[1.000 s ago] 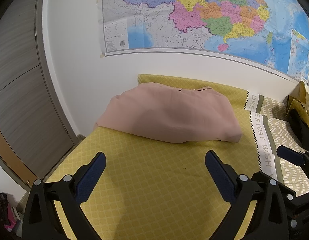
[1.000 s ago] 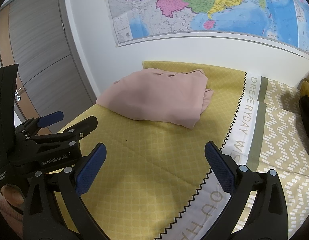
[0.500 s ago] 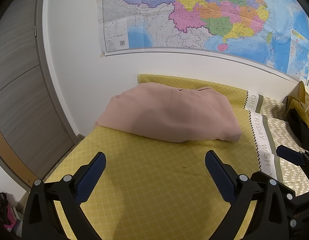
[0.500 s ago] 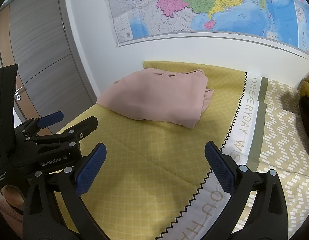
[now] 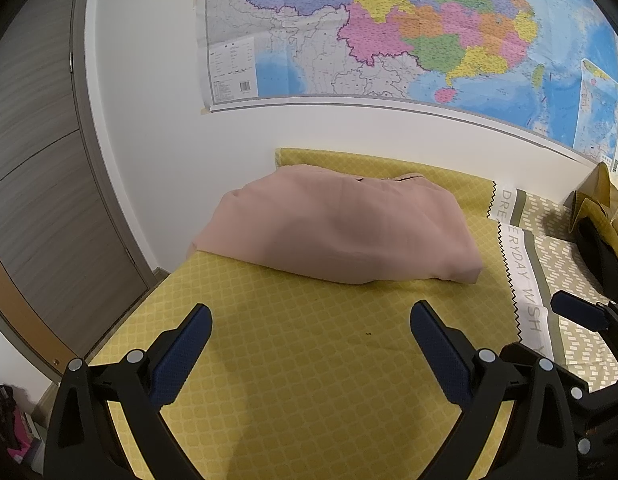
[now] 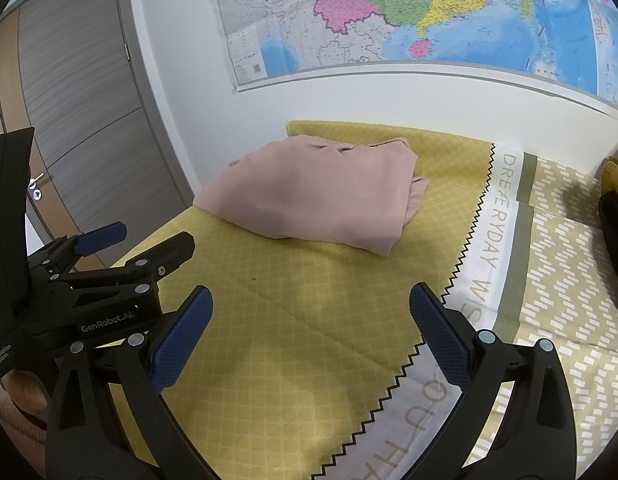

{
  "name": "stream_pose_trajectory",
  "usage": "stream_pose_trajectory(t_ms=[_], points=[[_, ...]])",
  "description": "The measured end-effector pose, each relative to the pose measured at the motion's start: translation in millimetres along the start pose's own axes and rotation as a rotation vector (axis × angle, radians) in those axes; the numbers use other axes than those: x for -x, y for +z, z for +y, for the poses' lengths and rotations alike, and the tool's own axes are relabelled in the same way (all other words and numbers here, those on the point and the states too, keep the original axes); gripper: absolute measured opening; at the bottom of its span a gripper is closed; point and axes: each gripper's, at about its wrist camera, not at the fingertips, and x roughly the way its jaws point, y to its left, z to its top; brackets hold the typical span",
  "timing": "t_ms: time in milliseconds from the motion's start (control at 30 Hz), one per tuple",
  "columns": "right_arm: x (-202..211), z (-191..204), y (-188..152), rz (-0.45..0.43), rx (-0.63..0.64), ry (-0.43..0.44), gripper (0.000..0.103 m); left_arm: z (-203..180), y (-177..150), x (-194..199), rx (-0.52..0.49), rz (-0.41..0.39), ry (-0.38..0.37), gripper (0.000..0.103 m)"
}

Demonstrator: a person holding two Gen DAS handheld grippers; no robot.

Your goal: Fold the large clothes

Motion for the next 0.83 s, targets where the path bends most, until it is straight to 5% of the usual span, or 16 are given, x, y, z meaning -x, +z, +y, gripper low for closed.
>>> stream_pose_trajectory(t_ms=[667, 833], points=[[6, -6, -2, -0.005, -0.016, -0.012, 0.097, -8, -1, 5, -0.02, -0.016, 0.001, 0.096], [16, -24, -7, -0.013, -0.063, -0.046, 0.097, -21, -5, -2, -0.005, 0.055, -0.147, 0.096]])
